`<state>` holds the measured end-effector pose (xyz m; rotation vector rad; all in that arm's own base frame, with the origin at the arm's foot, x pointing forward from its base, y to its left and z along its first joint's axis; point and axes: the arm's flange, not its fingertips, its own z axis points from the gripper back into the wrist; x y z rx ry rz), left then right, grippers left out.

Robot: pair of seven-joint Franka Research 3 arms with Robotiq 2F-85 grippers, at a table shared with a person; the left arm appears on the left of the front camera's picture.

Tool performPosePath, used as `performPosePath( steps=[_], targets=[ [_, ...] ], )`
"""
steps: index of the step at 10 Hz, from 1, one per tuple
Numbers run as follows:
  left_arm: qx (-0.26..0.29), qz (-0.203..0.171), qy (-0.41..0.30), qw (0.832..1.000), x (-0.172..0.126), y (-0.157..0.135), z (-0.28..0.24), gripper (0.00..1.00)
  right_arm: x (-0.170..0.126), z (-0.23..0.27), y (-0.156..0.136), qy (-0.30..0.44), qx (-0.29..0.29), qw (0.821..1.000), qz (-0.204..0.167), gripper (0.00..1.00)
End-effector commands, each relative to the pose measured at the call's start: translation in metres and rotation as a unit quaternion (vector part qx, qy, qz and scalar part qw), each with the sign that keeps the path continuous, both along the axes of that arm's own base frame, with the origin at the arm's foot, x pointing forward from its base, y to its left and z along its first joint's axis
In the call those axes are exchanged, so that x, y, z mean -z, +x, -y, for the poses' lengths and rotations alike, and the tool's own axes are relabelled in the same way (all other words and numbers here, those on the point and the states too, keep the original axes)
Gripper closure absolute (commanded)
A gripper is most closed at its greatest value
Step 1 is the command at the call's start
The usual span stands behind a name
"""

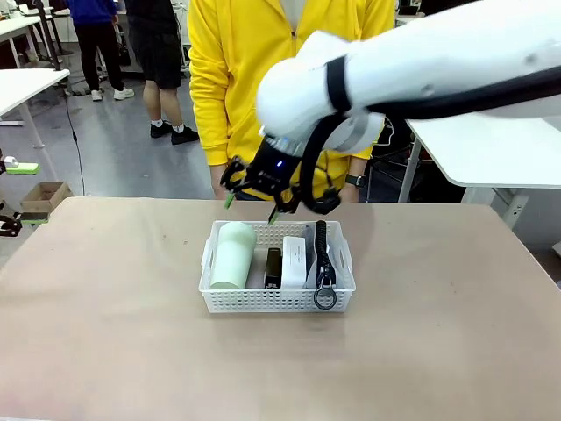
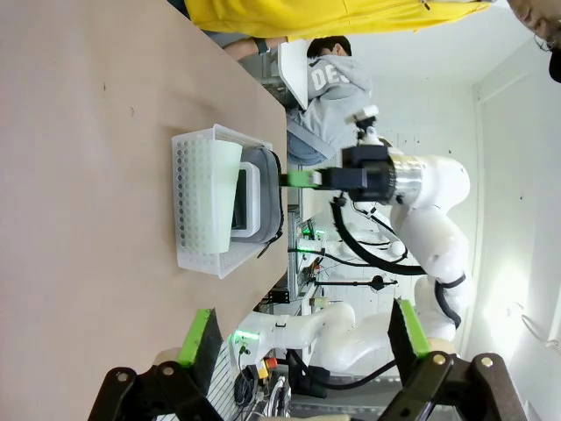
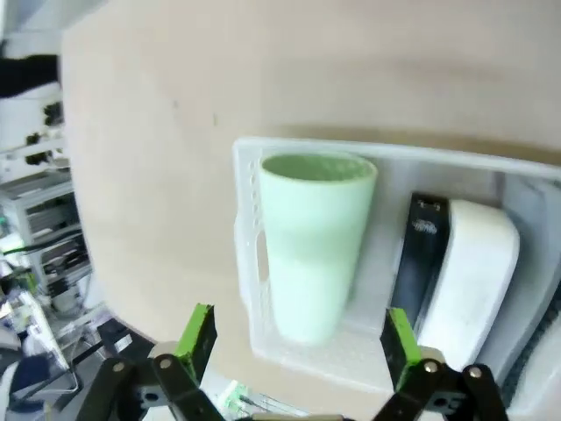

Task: Efficiently arrange items inside the basket to fit them all.
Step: Pick up the Reusable plastic cup and place it inside the Organizing basket.

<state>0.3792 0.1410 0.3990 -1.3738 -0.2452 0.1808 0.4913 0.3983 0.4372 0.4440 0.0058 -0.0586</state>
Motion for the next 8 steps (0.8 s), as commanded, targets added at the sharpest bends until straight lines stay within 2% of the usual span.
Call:
performPosePath(
  steps=[1,3,4,5,7,8],
  targets=[
    [0.002,-0.003,0.001,1.0,-0.002,-0.003,0.002,0.0,-0.023,0.066,-0.043,0.044,-0.033,0.998,0.002,0.0],
    [0.002,-0.003,0.001,1.0,-0.002,-0.003,0.002,0.0,-0.051,0.142,-0.082,0.089,-0.025,0.995,0.027,0.0],
    [0.002,-0.003,0.001,1.0,-0.002,-0.003,0.002,0.0,-0.063,0.187,-0.105,0.081,0.0,0.996,0.048,0.0],
    [0.002,-0.003,0.001,1.0,-0.002,-0.003,0.002,0.0,-0.07,0.22,-0.126,0.075,-0.023,0.995,0.066,0.0],
    [0.002,-0.003,0.001,1.0,-0.002,-0.003,0.002,0.0,-0.075,0.278,-0.167,0.074,-0.027,0.992,0.094,0.0],
    [0.002,-0.003,0.001,1.0,-0.002,-0.003,0.002,0.0,-0.07,0.31,-0.185,0.117,-0.003,0.988,0.101,0.0]
  ],
)
